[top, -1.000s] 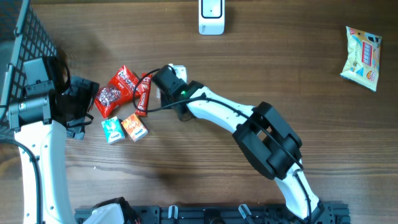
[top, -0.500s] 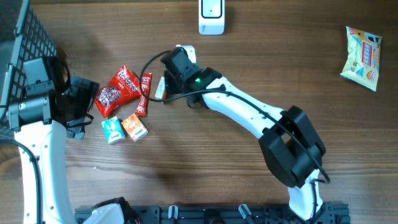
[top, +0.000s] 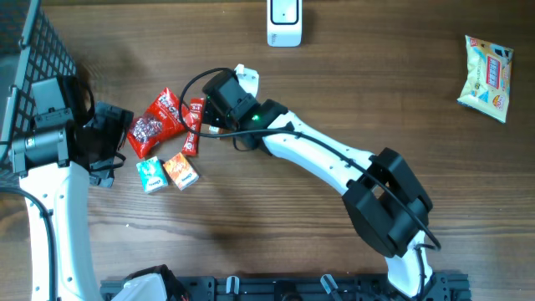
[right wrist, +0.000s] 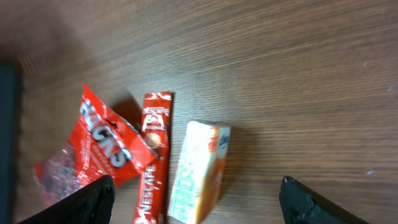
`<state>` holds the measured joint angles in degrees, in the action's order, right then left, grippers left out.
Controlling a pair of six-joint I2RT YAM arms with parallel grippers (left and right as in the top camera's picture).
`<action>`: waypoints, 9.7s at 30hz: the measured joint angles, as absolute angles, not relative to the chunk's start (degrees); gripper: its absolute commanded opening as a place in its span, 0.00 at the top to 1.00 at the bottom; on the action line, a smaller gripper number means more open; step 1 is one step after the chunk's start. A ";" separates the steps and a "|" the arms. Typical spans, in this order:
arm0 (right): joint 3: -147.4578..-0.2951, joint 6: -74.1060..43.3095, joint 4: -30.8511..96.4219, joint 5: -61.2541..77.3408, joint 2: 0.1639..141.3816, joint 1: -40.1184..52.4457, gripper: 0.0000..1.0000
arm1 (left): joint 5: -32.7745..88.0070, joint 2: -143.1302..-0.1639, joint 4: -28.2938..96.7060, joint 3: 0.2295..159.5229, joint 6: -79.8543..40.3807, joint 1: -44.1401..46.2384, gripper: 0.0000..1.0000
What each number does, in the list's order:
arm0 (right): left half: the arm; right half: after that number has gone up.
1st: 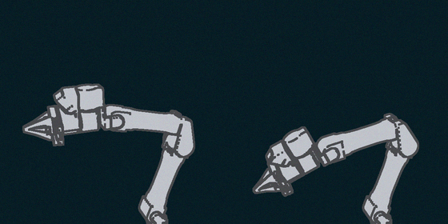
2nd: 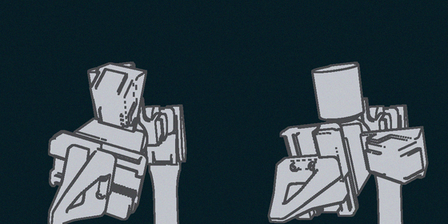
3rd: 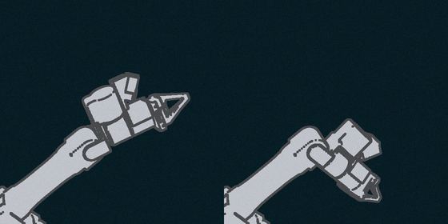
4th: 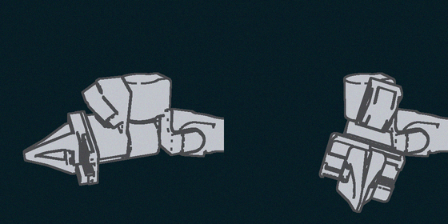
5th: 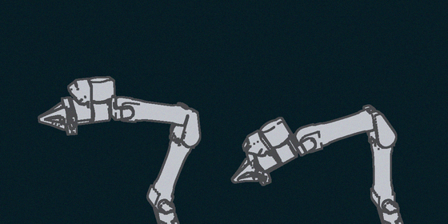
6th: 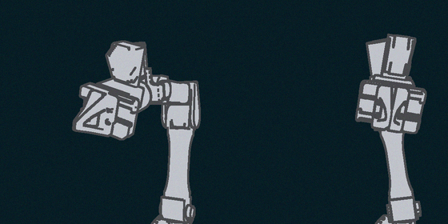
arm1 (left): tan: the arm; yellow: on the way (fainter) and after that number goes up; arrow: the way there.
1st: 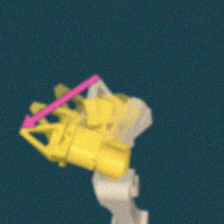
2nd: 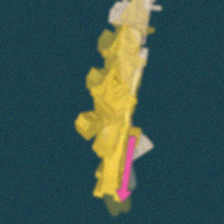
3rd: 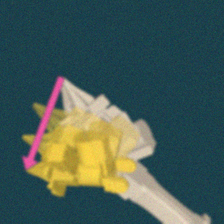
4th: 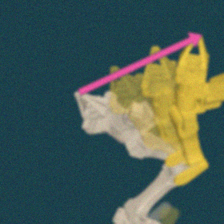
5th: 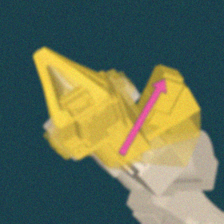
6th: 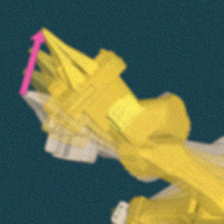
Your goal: Scan the item barcode
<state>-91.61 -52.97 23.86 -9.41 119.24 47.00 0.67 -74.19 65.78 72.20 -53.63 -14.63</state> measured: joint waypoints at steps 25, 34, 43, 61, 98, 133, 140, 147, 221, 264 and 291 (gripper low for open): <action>-91.61 -62.98 20.45 -12.03 126.89 48.51 0.33 | 0.69 -74.19 66.43 72.20 -53.63 -14.63 0.00; -91.64 -63.18 19.99 -11.79 128.38 48.51 0.54 | 0.69 -74.19 66.46 72.20 -53.63 -14.63 0.00; -92.03 -62.61 20.10 -10.15 128.79 48.12 0.92 | 0.69 -74.19 66.46 72.20 -53.63 -14.63 0.00; -92.09 -49.67 25.76 16.08 121.89 31.44 0.96 | 0.67 -74.19 66.43 72.20 -53.63 -14.63 0.00; -77.36 -24.21 23.05 89.34 121.14 -4.64 0.96 | 0.69 -74.19 66.43 72.20 -53.63 -14.63 0.00; -77.38 -18.48 43.68 38.79 118.32 2.55 0.93 | 0.67 -74.19 66.46 72.20 -53.63 -14.63 0.00; -77.36 -17.61 45.41 32.34 108.57 6.24 0.49 | 0.67 -74.19 66.48 72.20 -53.63 -14.63 0.00; -77.36 -17.19 50.59 21.85 102.96 9.91 0.48 | 0.69 -74.19 66.46 72.20 -53.63 -14.63 0.00; -47.35 -43.81 17.43 37.21 101.54 1.45 0.46 | 0.67 -74.19 66.41 72.20 -53.63 -14.63 0.00; -71.83 -21.02 44.49 27.22 100.42 -0.40 0.47 | 18.20 -74.19 62.63 72.20 -29.26 -8.86 0.00; -75.70 -10.83 55.48 34.61 92.99 -6.50 0.35 | 31.90 -115.72 59.44 112.20 -6.31 28.12 0.00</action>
<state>-75.70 -10.83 55.48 34.61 92.99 -6.50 31.90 -115.72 59.44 112.20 -6.31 28.12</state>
